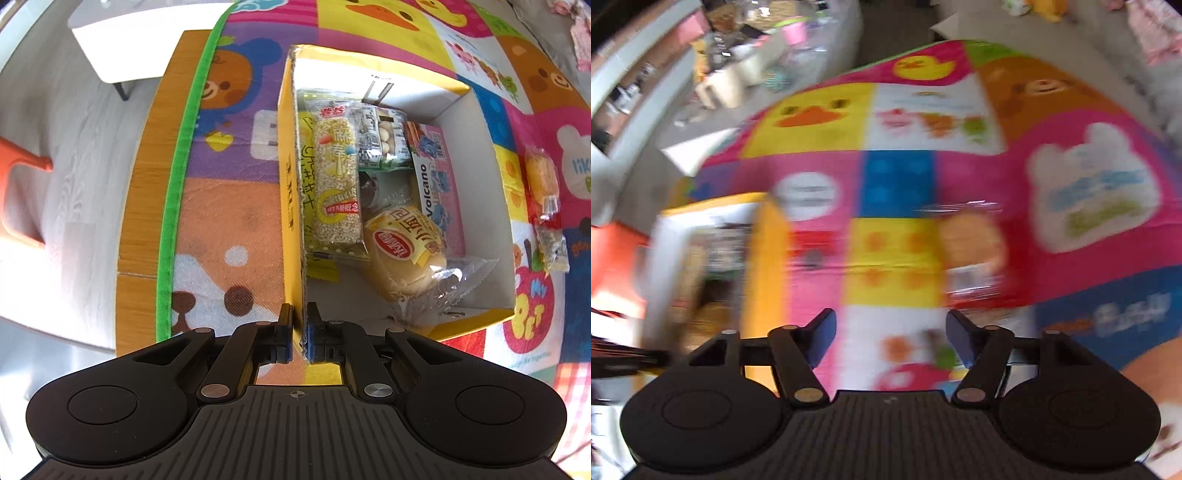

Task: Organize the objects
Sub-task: 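Grasp the red-topped white snack packets with the right gripper, then carry the red-topped packets over the yellow box with the right gripper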

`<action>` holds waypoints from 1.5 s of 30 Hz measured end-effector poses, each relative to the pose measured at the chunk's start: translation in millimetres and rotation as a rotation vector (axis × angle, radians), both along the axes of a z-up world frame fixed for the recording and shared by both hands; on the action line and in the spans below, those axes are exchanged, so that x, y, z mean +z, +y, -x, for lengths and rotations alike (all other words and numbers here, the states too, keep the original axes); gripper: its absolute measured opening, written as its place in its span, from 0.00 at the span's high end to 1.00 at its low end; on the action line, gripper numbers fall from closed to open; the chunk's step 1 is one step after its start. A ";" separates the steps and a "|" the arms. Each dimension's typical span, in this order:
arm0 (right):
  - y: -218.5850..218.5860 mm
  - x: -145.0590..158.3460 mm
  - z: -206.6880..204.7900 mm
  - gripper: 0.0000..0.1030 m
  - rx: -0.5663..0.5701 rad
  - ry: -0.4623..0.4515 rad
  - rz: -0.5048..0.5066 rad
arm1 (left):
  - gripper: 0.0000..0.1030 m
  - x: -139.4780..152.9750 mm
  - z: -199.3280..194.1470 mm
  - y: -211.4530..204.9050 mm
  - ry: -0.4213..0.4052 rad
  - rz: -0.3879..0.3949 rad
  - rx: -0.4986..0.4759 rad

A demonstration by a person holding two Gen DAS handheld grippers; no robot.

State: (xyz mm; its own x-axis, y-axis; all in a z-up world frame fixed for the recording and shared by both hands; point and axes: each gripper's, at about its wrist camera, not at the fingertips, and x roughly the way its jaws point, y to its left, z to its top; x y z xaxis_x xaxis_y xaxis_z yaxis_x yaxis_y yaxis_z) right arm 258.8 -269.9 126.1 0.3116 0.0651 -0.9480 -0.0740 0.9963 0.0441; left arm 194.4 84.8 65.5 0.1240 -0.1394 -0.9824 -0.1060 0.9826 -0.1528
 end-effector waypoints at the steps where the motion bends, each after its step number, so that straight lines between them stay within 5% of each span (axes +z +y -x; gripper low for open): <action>1: -15.3 -6.1 -6.3 0.35 -0.020 0.018 0.004 | 0.92 0.1 0.1 -1.2 -0.001 -0.006 -0.008; 11: -57.4 -59.5 -3.8 0.35 -0.359 0.200 -0.183 | 0.92 -4.8 -1.6 -3.3 0.008 -0.022 0.027; 16: -10.9 -73.9 -8.2 0.34 -0.103 0.112 0.093 | 0.92 -6.1 -1.8 -2.3 0.010 -0.021 0.032; 19: -11.4 -84.2 -9.2 0.31 -0.019 0.109 0.147 | 0.92 -6.5 -0.8 0.0 0.006 -0.010 0.039; 27: -30.0 -65.2 31.2 0.37 -0.001 0.170 -0.135 | 0.91 -10.6 -0.7 1.2 0.004 -0.003 0.050; 31: -43.6 -54.1 29.9 0.28 -0.138 0.107 -0.125 | 0.91 -11.0 0.7 2.0 -0.001 0.003 0.054; 38: -42.9 -93.1 8.1 0.22 -0.404 0.232 -0.146 | 0.91 -9.2 1.7 0.6 -0.002 -0.004 0.047; 41: -21.8 -98.8 7.3 0.28 -0.371 0.233 -0.023 | 0.91 -8.1 0.2 0.0 0.003 -0.006 0.031; 42: -15.2 -96.1 8.3 0.43 -0.340 0.230 0.006 | 0.91 -7.2 0.0 0.5 0.005 -0.003 0.030; 45: -7.4 -77.5 19.1 0.49 -0.312 0.252 -0.050 | 0.91 -4.5 0.1 1.7 0.022 0.008 0.022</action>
